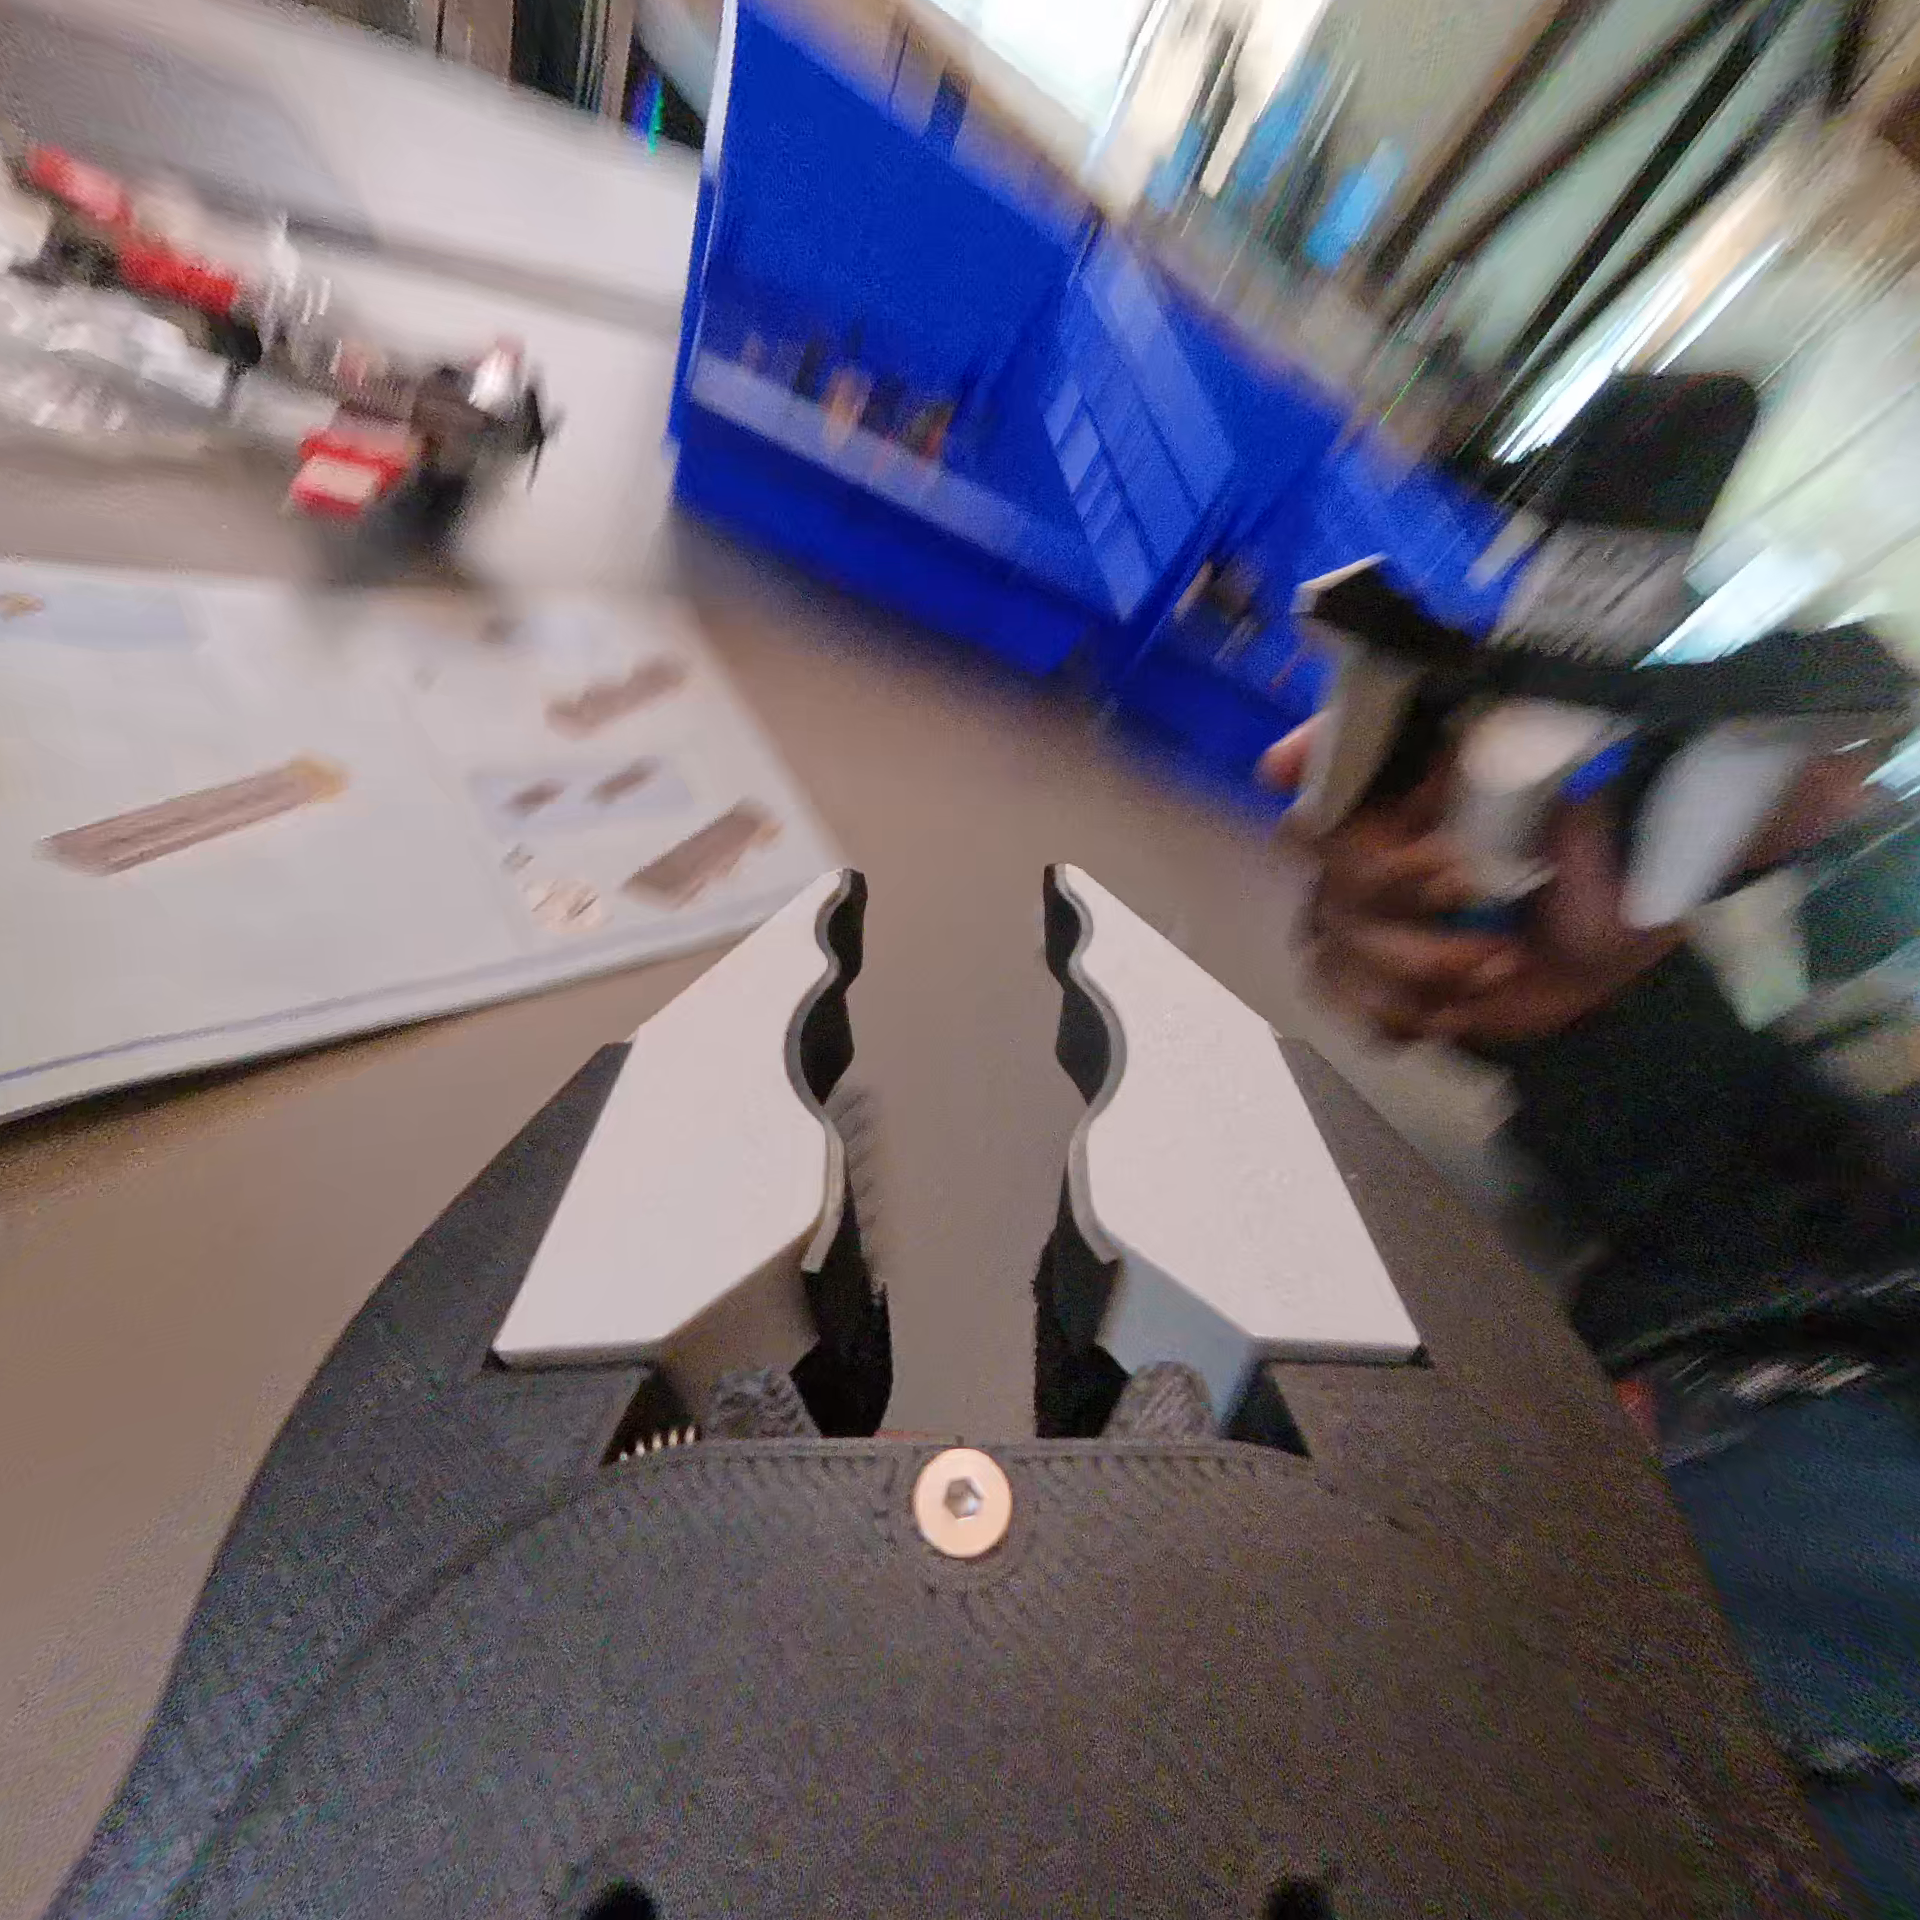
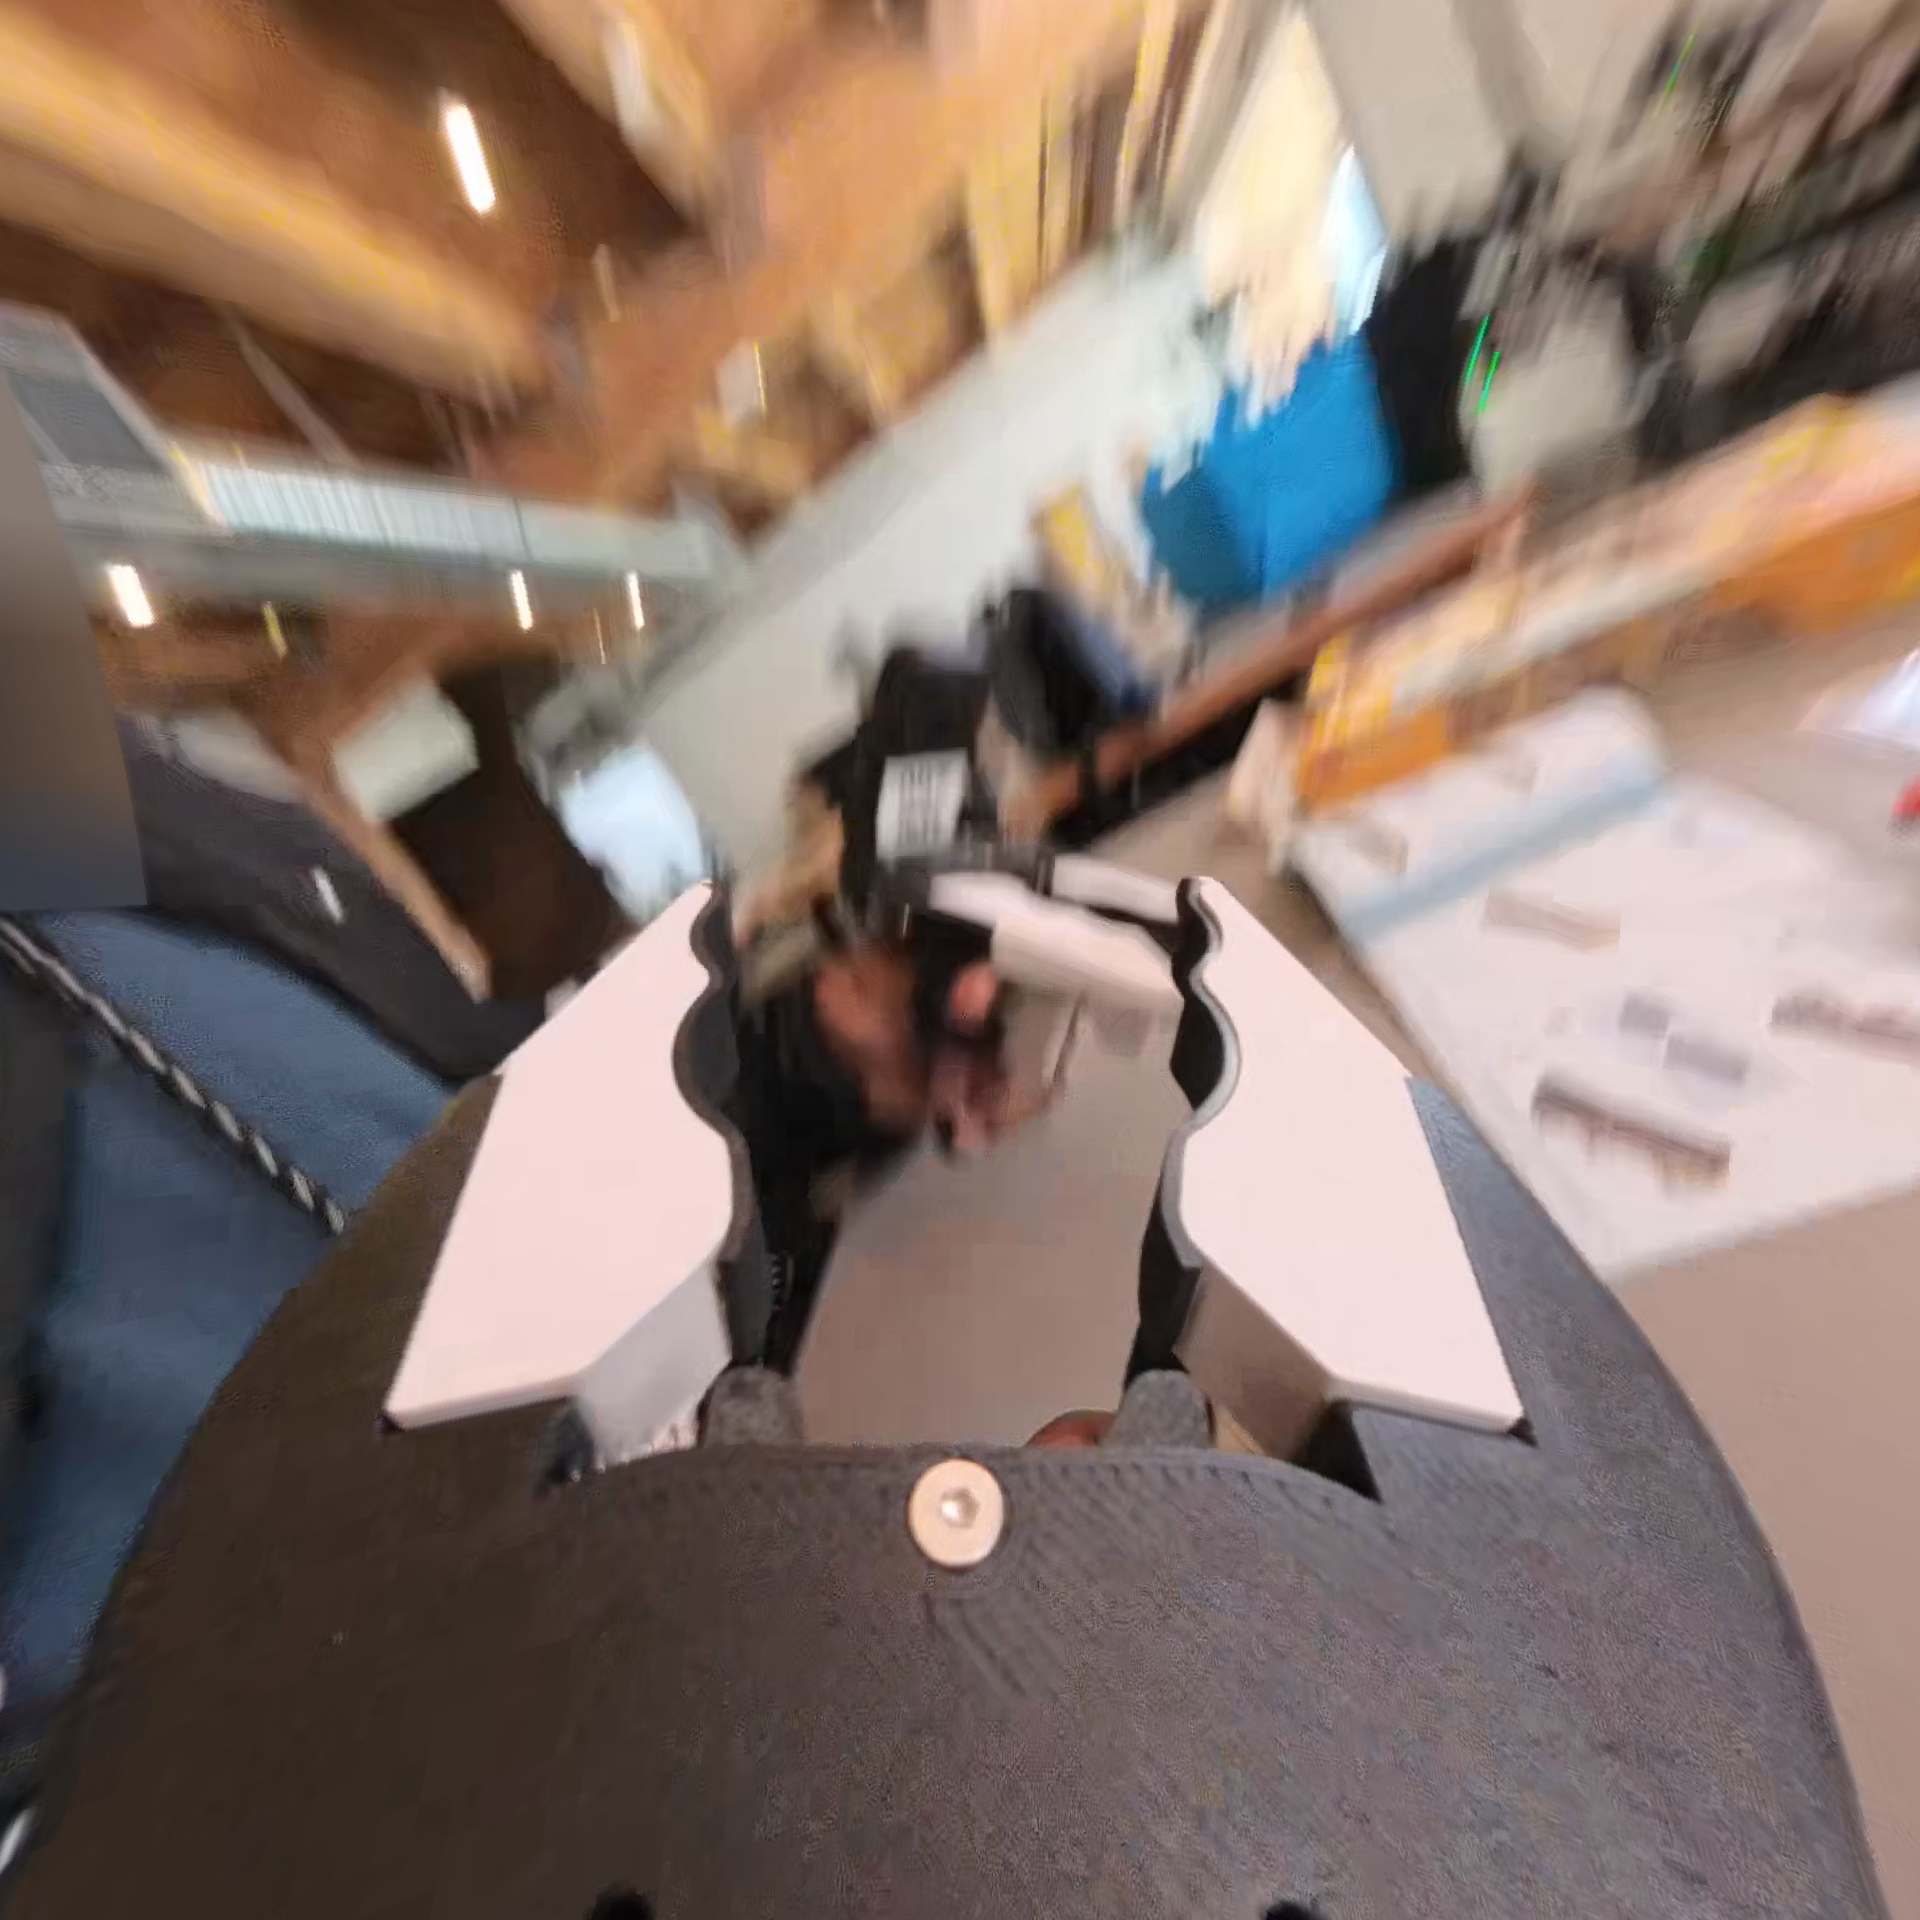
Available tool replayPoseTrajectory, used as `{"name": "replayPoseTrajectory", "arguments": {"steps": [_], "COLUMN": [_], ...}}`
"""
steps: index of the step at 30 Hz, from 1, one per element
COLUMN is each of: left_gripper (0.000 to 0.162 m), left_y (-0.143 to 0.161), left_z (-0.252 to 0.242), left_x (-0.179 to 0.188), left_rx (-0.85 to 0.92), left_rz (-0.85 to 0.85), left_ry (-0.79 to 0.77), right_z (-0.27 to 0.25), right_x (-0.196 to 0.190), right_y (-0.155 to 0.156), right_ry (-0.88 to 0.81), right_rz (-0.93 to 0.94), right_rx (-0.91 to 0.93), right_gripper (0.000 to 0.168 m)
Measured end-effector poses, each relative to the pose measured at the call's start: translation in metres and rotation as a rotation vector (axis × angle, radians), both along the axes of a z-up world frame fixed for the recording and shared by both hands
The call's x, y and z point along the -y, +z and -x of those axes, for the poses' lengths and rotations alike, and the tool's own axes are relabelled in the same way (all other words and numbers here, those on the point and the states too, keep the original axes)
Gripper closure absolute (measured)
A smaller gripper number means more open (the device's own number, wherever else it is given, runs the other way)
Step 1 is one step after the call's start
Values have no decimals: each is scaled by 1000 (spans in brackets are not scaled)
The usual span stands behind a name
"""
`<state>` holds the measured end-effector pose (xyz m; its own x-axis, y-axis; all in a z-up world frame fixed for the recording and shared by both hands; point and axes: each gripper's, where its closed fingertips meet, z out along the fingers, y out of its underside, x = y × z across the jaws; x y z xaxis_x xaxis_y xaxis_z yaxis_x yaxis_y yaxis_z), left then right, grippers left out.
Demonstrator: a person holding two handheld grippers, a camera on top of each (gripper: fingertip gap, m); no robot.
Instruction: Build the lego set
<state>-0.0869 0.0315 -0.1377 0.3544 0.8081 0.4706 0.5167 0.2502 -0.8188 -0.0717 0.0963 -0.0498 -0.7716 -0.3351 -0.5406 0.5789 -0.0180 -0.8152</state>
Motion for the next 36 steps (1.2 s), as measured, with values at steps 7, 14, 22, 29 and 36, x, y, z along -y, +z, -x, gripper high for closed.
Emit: {"name": "replayPoseTrajectory", "arguments": {"steps": [7, 14, 22, 29, 36], "left_gripper": [126, 116, 116, 116, 118], "left_y": [101, 105, 111, 109, 48], "left_z": [-13, -15, -15, -23, 2], "left_x": [-46, -69, -67, -65, -29], "left_rx": [-469, -493, -443, -428, -221], "left_rz": [-830, -843, -934, -866, -406], "left_ry": [-22, -104, -173, -208, -36], "right_z": [49, 51, 55, 95, 101], "right_x": [-36, -24, -12, -31, -30], "right_y": [80, 83, 87, 66, -44], "right_ry": [-407, -520, -456, -747, -657], "right_rz": [642, 669, 650, 483, -315], "right_rx": [252, 274, 422, 213, -71], "right_gripper": [71, 65, 83, 98, 104]}}
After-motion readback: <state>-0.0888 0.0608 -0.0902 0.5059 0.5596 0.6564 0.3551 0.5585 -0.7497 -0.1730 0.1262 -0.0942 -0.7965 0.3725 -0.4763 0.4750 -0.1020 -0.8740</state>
